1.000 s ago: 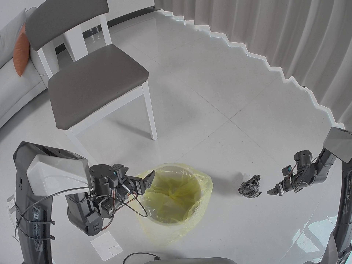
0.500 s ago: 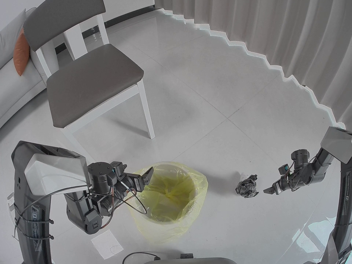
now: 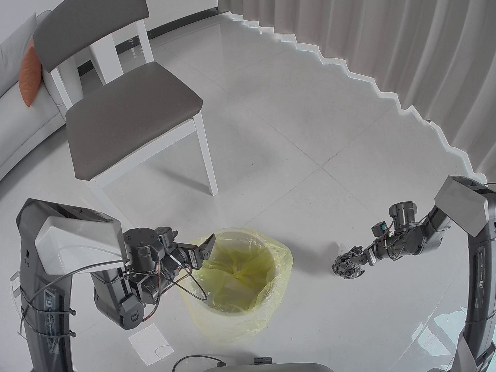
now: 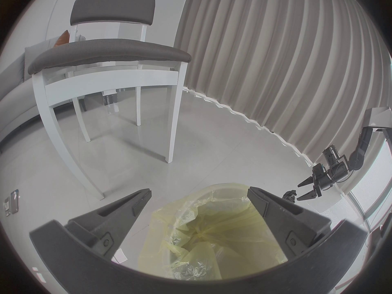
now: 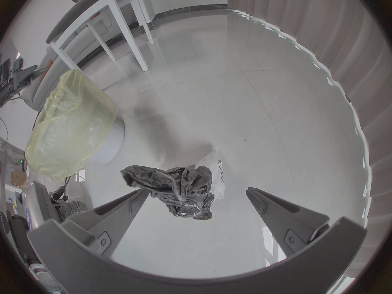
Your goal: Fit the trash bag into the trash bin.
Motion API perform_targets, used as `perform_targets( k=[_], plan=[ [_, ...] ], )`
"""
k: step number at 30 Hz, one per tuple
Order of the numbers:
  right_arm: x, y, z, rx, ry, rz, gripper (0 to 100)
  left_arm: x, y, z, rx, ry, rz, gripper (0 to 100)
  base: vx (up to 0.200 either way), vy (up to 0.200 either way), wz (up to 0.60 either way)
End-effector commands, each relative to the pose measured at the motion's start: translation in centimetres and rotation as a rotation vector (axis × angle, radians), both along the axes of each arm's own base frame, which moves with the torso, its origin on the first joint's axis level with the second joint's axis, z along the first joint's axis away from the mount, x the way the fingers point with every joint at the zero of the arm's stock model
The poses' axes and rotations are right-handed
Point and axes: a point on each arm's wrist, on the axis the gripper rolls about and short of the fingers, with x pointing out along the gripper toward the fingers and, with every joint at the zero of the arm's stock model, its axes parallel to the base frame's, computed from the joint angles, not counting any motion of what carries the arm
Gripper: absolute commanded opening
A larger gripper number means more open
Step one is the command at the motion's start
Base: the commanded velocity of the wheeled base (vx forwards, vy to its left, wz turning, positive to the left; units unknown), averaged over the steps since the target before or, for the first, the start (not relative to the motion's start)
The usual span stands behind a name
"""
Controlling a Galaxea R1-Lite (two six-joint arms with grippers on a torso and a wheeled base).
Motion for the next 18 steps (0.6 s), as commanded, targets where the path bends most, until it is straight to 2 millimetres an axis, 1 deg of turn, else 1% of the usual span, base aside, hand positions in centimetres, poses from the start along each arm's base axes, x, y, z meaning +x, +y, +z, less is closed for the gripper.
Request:
perform_targets(
  k=[1,4,5,7,12,18],
  plan=[
    [0.8,1.1,-1.0,0.006,0.012,0.022,100,0.0,0.0,0.1,-0.006,-0.015,0.000,100,0.000,0.000,0.00],
    [1.2,1.4,-0.8,0.010,0.036,0.022,100,0.1,0.0,0.1,-0.007,-0.016,0.002,100,0.000,0.000,0.00],
    [1.8,1.4,-0.8,0.009,0.043,0.023,100,0.1,0.0,0.1,-0.009,-0.015,0.007,100,0.000,0.000,0.00],
    [2.2,1.6,-0.8,0.009,0.040,0.027,100,0.1,0.0,0.1,-0.008,-0.014,0.008,100,0.000,0.000,0.00],
    [2.7,2.6,-0.6,0.014,0.053,0.052,100,0.1,0.1,-0.2,-0.004,-0.006,0.011,100,0.000,0.000,0.00],
    [3.3,2.8,-0.5,0.014,0.105,0.056,100,0.1,0.1,-0.5,-0.002,0.002,0.013,100,0.000,0.000,0.00]
  ],
)
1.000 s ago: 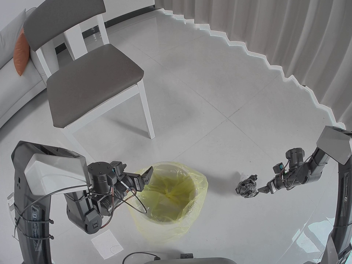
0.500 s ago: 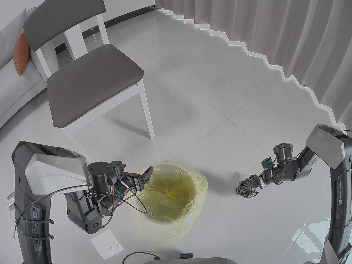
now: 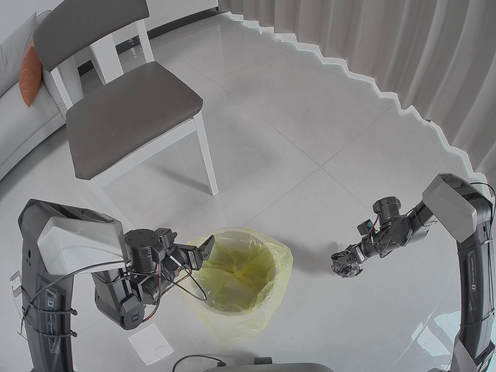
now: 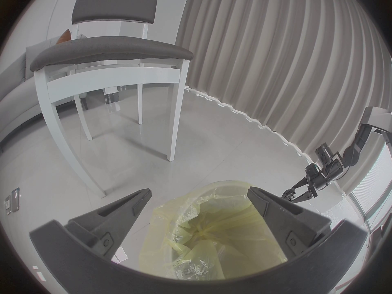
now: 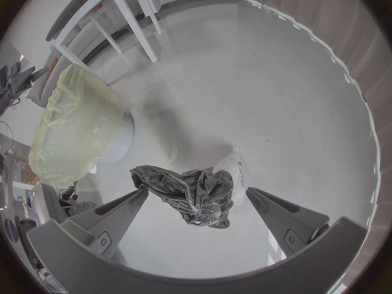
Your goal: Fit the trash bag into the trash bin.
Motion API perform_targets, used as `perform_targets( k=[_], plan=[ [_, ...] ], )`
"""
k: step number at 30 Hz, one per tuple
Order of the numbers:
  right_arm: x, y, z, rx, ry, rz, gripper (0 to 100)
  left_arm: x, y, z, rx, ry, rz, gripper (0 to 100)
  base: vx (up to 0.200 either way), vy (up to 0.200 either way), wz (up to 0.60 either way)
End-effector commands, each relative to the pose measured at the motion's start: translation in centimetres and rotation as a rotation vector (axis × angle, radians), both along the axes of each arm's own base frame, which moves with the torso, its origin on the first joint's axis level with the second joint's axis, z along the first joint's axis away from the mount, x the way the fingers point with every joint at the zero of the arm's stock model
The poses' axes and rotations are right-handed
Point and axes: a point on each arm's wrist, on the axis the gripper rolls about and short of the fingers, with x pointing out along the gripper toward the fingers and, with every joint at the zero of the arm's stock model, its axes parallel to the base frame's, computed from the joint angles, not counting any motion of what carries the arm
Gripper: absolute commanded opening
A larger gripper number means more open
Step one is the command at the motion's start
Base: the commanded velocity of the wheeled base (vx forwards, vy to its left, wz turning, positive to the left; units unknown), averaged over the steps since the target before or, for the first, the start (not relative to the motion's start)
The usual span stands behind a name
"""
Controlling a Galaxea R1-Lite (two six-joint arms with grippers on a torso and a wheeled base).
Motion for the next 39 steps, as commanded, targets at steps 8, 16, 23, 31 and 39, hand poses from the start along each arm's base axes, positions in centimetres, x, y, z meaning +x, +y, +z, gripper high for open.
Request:
perform_targets(
  k=[8,16,23,31,39],
  plan=[
    [1.4,0.3,0.1,0.022,0.005,0.020,100,0.1,0.0,-0.4,-0.002,-0.002,0.002,100,0.000,0.000,0.00],
    [1.6,0.4,0.2,0.032,0.041,0.031,100,0.2,-0.2,-0.6,-0.001,-0.001,-0.001,100,0.000,0.000,0.00],
    [1.9,0.4,0.2,0.051,0.054,0.040,0,0.2,0.0,-0.6,-0.008,0.002,0.008,100,0.000,0.000,0.00],
    [1.9,0.5,0.2,0.056,0.055,0.037,0,0.4,0.2,-0.6,-0.021,0.004,0.016,100,0.000,0.000,0.00],
    [0.9,0.1,0.3,0.050,0.079,0.039,0,0.4,0.2,-0.6,-0.019,0.005,0.022,100,0.000,0.000,0.00]
  ],
)
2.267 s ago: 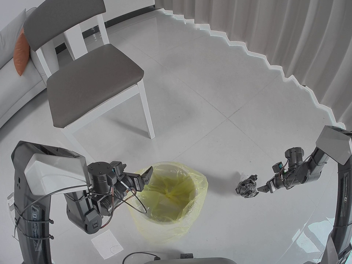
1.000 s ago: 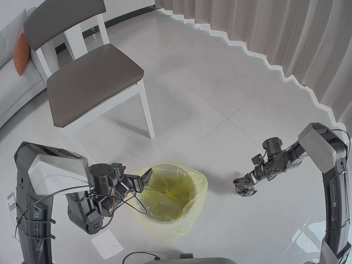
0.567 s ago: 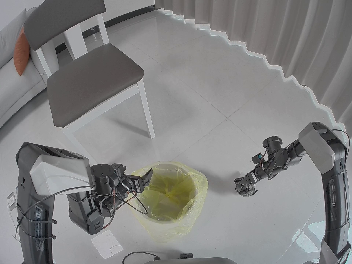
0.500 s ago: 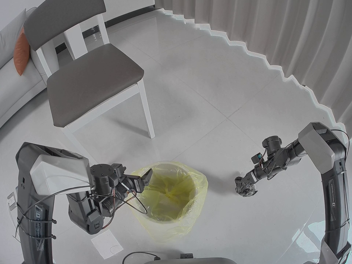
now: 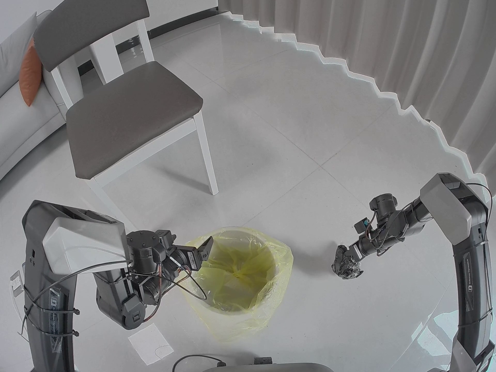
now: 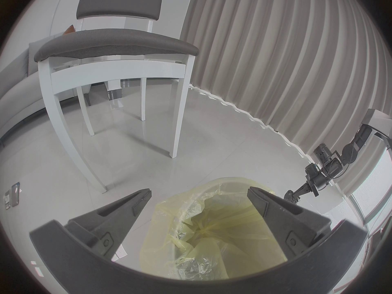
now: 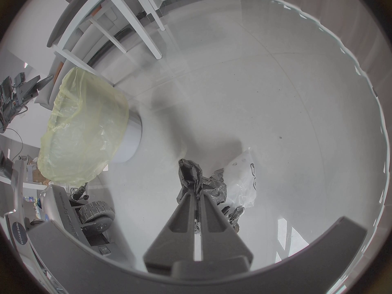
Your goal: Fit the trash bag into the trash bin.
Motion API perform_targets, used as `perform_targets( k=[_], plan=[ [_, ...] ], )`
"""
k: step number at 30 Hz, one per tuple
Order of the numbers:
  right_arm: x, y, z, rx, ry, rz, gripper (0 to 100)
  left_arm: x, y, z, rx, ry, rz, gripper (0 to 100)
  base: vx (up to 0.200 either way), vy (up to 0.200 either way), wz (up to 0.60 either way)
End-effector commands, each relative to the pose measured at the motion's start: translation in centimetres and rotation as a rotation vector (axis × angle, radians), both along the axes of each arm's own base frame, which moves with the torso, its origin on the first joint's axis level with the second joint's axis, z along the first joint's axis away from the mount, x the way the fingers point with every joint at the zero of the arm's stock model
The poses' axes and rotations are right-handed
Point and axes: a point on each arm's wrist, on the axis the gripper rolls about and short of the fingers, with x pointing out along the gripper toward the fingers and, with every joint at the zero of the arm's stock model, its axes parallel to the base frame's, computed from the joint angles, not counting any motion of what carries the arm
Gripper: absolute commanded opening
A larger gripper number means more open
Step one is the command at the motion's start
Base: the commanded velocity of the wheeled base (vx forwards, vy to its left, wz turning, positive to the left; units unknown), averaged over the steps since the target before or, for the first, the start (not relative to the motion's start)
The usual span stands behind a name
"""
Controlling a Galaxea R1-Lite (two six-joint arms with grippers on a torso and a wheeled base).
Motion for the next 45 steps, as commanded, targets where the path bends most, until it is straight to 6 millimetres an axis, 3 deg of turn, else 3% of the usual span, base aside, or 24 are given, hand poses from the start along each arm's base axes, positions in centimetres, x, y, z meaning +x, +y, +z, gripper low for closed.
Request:
perform_targets(
  k=[1,10,21,22,23,29,35,41,45],
  plan=[
    [-0.7,-0.3,0.9,-0.002,0.001,0.000,0,0.0,0.0,0.0,-0.003,-0.013,0.008,100,0.000,0.000,0.00],
    [-2.4,-1.0,4.6,-0.008,-0.036,-0.001,0,0.8,0.7,-0.2,-0.003,-0.021,0.042,100,0.000,0.000,0.00],
    [-5.3,-0.6,12.5,-0.009,-0.174,0.019,0,1.3,3.1,-0.2,-0.001,-0.012,0.108,100,0.000,0.000,0.00],
    [-5.3,-0.6,12.5,-0.009,-0.174,0.019,0,1.3,3.1,-0.2,-0.001,-0.012,0.108,100,0.000,0.000,0.00],
    [-5.9,-0.1,14.1,-0.006,-0.208,0.032,0,1.4,3.5,-0.3,0.001,-0.011,0.121,100,0.000,0.000,0.00],
    [-7.8,3.2,18.2,0.012,-0.300,0.117,0,1.8,5.5,-0.3,0.013,-0.010,0.178,100,0.000,0.000,0.00],
    [-9.9,7.2,21.2,0.042,-0.378,0.230,0,0.9,7.5,0.6,0.025,-0.001,0.228,100,0.000,0.000,0.00],
    [-11.6,10.4,23.1,0.073,-0.428,0.322,0,-0.7,8.4,0.6,0.089,0.038,0.236,100,0.000,0.000,0.00],
    [-12.1,11.3,23.2,0.081,-0.429,0.350,0,-1.6,8.8,0.6,0.111,0.060,0.249,100,0.000,0.000,0.00]
  ],
)
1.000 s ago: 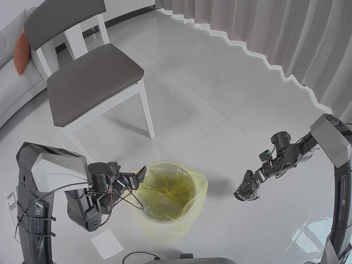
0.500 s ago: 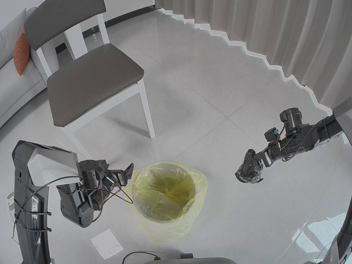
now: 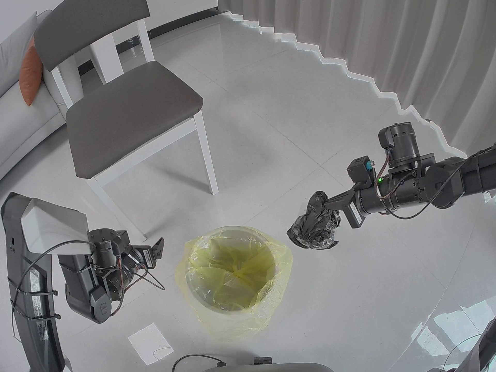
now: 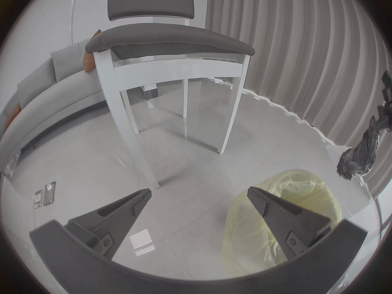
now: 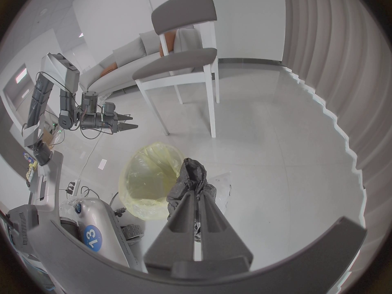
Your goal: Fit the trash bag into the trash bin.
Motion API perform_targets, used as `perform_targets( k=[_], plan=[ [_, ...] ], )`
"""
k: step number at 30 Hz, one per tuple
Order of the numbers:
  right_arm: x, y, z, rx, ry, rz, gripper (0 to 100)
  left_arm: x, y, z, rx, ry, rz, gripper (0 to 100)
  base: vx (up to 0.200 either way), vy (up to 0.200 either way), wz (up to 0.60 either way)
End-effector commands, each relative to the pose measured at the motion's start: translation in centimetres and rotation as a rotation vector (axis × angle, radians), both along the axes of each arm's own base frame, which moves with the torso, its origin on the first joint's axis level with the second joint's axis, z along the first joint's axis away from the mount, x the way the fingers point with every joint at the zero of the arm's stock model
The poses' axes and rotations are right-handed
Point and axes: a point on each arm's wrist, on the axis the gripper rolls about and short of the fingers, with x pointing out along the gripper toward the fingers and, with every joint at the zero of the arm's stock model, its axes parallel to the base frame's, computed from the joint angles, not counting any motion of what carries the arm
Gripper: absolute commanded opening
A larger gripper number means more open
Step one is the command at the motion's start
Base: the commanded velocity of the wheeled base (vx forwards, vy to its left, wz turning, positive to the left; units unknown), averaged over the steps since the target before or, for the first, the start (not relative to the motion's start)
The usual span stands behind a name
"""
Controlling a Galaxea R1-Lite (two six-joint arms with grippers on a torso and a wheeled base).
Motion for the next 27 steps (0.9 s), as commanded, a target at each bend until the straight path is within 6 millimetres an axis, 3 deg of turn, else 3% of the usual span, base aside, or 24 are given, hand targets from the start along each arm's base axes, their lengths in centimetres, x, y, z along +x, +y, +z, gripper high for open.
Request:
perform_targets(
  k=[1,5,20,27],
  plan=[
    [-1.1,1.3,1.3,0.014,-0.033,0.045,0,-1.1,0.5,0.8,0.018,-0.005,0.010,100,0.000,0.000,0.00],
    [-1.2,1.3,1.1,0.010,-0.027,0.047,0,-1.7,0.6,1.2,0.020,-0.002,0.006,100,-0.150,0.000,0.00],
    [-1.4,1.6,1.2,0.012,-0.030,0.055,0,-1.7,0.6,1.8,0.002,-0.019,0.005,100,0.000,0.200,0.00],
    [-1.4,2.3,1.2,0.016,-0.036,0.072,0,-1.2,0.6,2.3,-0.011,-0.051,0.011,100,0.000,0.000,0.00]
  ],
)
